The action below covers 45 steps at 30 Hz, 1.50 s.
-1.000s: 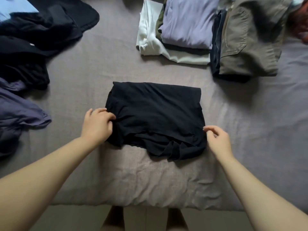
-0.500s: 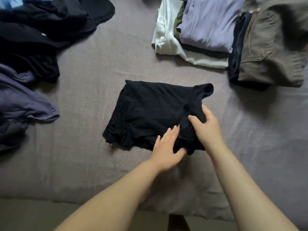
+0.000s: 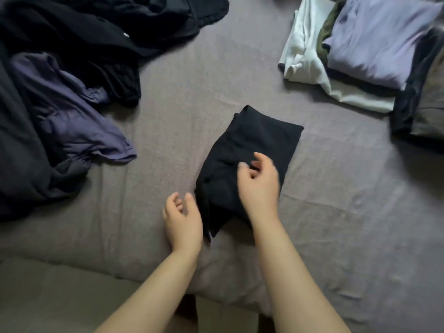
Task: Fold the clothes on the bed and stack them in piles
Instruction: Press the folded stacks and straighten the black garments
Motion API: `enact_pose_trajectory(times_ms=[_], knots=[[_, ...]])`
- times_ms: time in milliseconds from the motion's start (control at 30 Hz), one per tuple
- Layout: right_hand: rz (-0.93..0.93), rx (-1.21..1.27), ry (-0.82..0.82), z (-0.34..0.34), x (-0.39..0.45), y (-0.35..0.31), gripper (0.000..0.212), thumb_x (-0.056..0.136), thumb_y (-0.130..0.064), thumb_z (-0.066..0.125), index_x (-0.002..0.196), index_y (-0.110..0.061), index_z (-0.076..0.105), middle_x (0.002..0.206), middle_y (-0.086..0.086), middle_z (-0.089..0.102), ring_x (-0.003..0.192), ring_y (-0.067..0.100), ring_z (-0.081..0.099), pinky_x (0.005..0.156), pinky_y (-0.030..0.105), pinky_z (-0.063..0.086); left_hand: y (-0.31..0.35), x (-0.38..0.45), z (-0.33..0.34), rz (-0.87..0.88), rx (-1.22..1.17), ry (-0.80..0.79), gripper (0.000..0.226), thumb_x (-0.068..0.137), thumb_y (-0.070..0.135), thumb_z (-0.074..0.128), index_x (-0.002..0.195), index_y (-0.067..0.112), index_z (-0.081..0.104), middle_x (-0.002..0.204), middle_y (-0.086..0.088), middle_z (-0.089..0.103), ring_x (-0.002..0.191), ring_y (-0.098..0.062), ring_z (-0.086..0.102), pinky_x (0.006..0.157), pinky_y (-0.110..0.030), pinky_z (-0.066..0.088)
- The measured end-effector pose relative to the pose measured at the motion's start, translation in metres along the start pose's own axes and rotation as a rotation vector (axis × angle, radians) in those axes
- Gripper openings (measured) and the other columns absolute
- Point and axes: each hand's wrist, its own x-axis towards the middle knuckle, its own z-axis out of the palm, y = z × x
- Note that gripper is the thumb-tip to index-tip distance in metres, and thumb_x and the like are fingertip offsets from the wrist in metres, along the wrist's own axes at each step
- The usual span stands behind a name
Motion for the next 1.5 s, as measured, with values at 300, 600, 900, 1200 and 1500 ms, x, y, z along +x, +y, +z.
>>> enact_pose_trajectory(times_ms=[300,600,900,1200,1500], knots=[[0.442,0.305,-0.137,-0.051,0.074,0.044,0.08,0.066,-0.052,0.082,0.125,-0.006,0.054,0.12,0.002,0.066,0.103,0.015,0.066,0.08,0.028,0.056,0.084,0.053,0.047,0.079,0.18,-0.545,0.084,0.064,0.067,0.068,0.129,0.015,0.056,0.125,-0.001,0.062,0.116,-0.023,0.058,0.1,-0.039,0.046],[0.187,0.507,-0.161,-0.095,0.082,-0.017,0.022,0.086,-0.023,0.07,0.106,-0.014,0.066,0.101,-0.001,0.072,0.093,0.013,0.069,0.073,0.021,0.054,0.163,0.035,0.046,-0.043,-0.028,-0.927,0.047,0.084,0.054,0.063,0.114,0.018,0.065,0.104,0.006,0.071,0.084,-0.003,0.068,0.061,-0.013,0.051],[-0.147,0.413,-0.232,-0.172,0.022,-0.018,0.014,0.087,-0.004,0.063,0.092,-0.015,0.07,0.085,-0.01,0.074,0.087,0.003,0.069,0.073,0.015,0.051,0.151,-0.054,0.015,0.385,-0.194,-0.758,0.021,0.094,0.008,0.054,0.092,0.027,0.063,0.087,0.013,0.066,0.074,0.012,0.061,0.064,-0.007,0.045],[0.108,0.125,-0.591,-0.152,-0.081,0.131,0.01,0.083,-0.007,0.073,0.076,-0.014,0.073,0.079,-0.007,0.071,0.081,0.0,0.062,0.074,0.022,0.046,-0.026,-0.084,-0.036,0.187,0.129,-0.805,0.038,0.092,0.002,0.058,0.104,0.038,0.056,0.093,0.043,0.062,0.097,0.024,0.053,0.085,-0.003,0.043],[0.012,0.198,-0.345,-0.138,-0.054,0.099,0.023,0.087,0.0,0.064,0.085,-0.022,0.07,0.077,-0.012,0.073,0.08,-0.003,0.066,0.071,0.015,0.05,0.004,-0.077,-0.031,0.374,0.075,-0.678,0.024,0.09,0.011,0.063,0.097,0.033,0.063,0.093,0.029,0.068,0.095,0.01,0.06,0.08,-0.005,0.043]])
